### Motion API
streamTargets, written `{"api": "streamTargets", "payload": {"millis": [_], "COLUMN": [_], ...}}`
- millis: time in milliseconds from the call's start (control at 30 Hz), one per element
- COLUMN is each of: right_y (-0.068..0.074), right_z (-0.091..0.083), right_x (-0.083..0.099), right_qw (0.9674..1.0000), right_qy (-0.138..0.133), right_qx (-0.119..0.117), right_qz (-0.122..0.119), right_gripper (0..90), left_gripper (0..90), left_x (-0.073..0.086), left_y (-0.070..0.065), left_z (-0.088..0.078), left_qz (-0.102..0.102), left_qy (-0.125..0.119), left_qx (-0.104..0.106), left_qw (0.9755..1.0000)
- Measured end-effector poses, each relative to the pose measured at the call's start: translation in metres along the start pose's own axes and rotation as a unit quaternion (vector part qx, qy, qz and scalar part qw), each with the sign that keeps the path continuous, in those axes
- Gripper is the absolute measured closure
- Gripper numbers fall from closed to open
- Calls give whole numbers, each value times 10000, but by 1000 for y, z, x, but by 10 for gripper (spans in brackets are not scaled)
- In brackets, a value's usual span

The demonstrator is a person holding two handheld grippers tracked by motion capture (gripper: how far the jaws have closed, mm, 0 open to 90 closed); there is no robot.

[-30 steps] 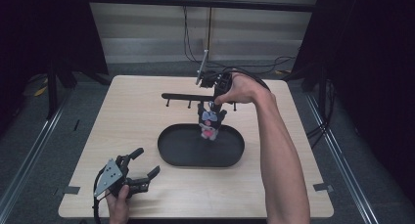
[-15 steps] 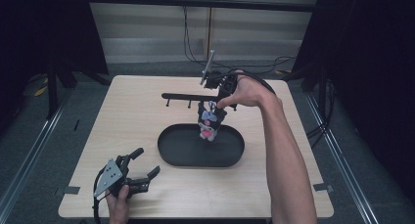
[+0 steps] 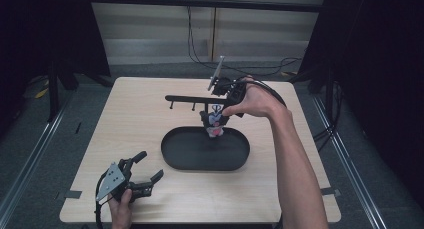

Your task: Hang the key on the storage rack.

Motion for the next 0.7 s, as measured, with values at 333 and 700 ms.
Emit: {"api": "streamTargets", "payload": {"millis": [333, 700], "right_y": [12, 30], "right_z": [-12, 2], "right_x": [15, 31], "right_qw": [9982, 9935], "right_qy": [-576, -1124], "right_qx": [-3, -98], "right_qz": [138, 158], "right_gripper": [315, 247], "left_gripper": [154, 154], "left_x": [0, 0], "left_y": [0, 0], "left_z": [0, 0], "left_qz": [32, 14], "left_qy": [35, 34], "left_qx": [5, 10], "left_qw": [10000, 10000]}}
Point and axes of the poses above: each handheld gripper's, and its own axes: z roughly forward along the jaws, x roughly out of its underside, y roughly to its left, the point moved 4 cm from there along z, roughly forward along the jaws
